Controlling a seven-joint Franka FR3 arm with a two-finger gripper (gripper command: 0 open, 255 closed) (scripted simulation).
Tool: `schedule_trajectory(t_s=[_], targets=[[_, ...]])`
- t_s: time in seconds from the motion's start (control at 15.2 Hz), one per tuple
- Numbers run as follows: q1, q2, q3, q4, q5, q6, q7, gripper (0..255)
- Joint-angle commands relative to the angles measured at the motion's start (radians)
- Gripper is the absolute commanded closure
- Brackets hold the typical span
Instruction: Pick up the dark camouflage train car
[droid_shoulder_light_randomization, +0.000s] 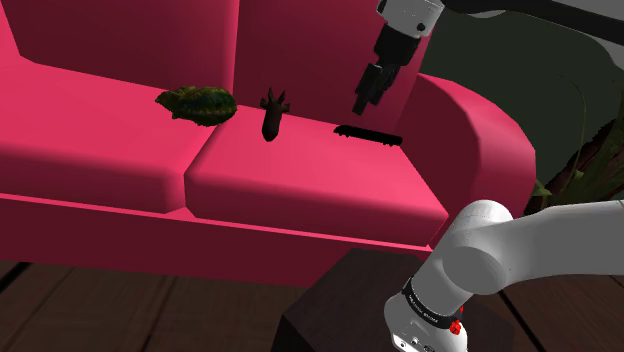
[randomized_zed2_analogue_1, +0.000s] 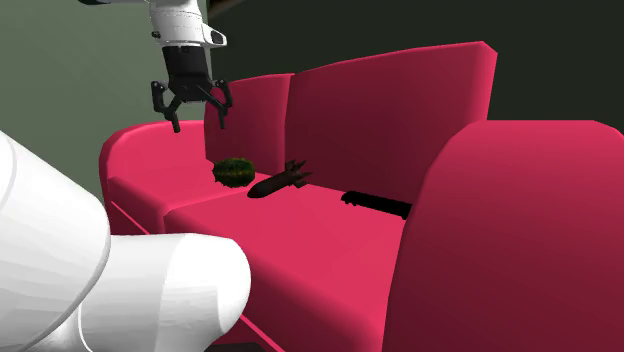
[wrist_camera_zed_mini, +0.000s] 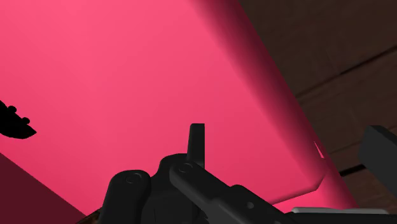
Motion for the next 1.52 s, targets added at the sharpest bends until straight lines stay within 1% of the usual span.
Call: schedule_trajectory(t_s=[0.0,0.4,0.73,1.12,1.45], targets=[[0.000,0.000,0.000,0.000,0.000,0.000,0.000,0],[-0.013,0.013,-0.150,-0.062,-0.076,0.066,-0.205,0],[-0.022,0.070,-0.278,-0.072,-0.134,0.130,-0.374,0],[-0.019,0.192,-0.433,-0.033,-0.179,0.213,-0.580,0],[0.002,0.335,-0.564,0.040,-0.177,0.280,-0.760,0]])
